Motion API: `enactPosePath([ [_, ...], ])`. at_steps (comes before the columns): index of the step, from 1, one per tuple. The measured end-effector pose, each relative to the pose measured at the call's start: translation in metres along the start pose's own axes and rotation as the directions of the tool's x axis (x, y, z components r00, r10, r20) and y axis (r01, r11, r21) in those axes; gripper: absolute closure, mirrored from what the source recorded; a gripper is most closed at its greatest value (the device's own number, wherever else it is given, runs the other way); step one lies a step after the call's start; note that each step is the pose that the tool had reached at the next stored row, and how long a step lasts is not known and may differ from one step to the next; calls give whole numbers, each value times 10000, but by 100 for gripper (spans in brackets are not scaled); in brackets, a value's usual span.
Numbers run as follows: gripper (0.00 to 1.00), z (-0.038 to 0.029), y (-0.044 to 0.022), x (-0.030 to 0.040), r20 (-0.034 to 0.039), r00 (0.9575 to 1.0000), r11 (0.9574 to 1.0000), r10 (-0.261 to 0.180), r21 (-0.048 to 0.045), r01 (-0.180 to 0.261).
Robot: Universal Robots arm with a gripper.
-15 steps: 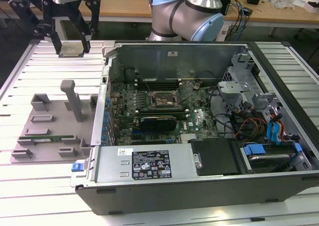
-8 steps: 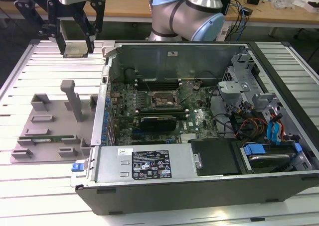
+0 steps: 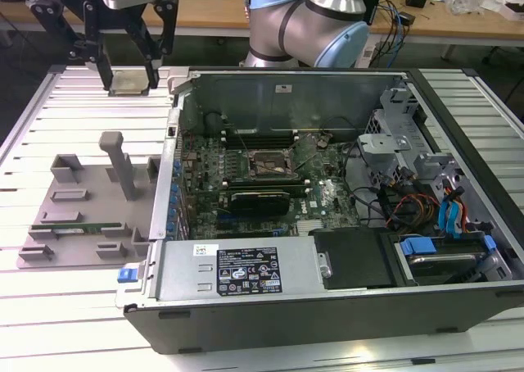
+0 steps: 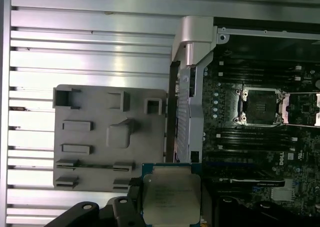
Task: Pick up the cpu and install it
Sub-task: 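Pick up the cpu and move it towards the insertion slot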
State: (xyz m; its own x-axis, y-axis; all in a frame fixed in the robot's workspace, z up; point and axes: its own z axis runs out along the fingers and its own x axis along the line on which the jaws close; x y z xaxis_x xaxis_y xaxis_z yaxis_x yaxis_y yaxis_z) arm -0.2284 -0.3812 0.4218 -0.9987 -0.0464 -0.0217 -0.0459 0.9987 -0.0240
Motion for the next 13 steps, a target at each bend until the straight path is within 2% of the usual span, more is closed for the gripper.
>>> enactPosePath([
  [8, 45, 17, -1, -24, 0, 10000, 10000, 0, 1, 0],
  [13, 45, 35, -2, -73, -10, 10000, 10000, 0, 1, 0],
])
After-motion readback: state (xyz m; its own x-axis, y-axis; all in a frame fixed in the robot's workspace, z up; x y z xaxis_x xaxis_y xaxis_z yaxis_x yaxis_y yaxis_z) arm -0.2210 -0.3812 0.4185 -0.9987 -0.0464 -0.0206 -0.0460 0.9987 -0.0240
